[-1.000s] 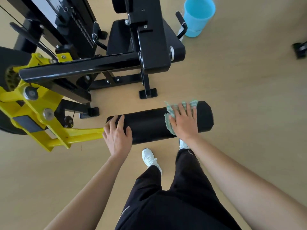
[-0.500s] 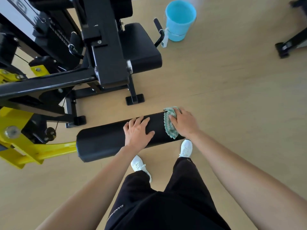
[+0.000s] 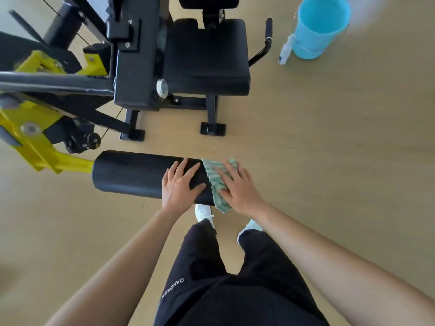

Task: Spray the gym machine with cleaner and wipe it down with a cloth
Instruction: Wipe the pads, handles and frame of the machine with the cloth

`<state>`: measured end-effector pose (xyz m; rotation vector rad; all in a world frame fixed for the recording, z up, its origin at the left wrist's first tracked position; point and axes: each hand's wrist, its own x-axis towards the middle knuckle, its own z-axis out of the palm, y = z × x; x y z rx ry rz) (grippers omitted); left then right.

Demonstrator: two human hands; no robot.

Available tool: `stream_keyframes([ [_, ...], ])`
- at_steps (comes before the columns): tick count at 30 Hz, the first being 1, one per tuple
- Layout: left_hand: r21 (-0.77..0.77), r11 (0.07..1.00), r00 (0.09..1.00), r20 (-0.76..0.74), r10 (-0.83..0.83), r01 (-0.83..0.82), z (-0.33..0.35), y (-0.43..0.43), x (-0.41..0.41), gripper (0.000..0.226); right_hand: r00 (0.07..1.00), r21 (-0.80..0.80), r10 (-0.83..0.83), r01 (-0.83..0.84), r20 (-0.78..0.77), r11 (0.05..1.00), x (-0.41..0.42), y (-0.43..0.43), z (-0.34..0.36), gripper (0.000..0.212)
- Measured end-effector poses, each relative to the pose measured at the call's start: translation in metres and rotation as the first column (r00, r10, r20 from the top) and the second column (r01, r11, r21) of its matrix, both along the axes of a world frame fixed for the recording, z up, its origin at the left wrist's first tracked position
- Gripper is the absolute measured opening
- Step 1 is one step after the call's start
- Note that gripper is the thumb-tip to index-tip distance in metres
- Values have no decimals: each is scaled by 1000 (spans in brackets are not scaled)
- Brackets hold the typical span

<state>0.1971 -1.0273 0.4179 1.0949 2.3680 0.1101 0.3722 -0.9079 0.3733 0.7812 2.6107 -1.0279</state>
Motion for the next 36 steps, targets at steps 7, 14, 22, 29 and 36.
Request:
stream_keyframes([
  [7, 11, 992, 991, -19, 130, -130, -5, 12, 10, 55, 1000, -114, 7, -10, -30, 993, 2, 24, -3, 62],
  [14, -72, 986, 987, 53, 151, -147, -14, 61, 13, 32, 933, -242, -107, 198, 344, 950, -41, 110, -12, 33],
  [22, -32, 959, 820, 511, 258, -282, -10, 168, 23, 25, 854, -389, -445, 519, 270, 761, 20, 200, 20, 19],
  [29, 0, 950, 595, 779, 195, -311, 17, 323, 101, 54, 475, -772, -842, 625, 256, 118, 105, 287, 70, 18],
  [36, 60, 998, 679, 732, -54, 15, 37, 490, 202, 18, 141, -833, -953, 532, 268, -155, 213, 410, 69, 44],
])
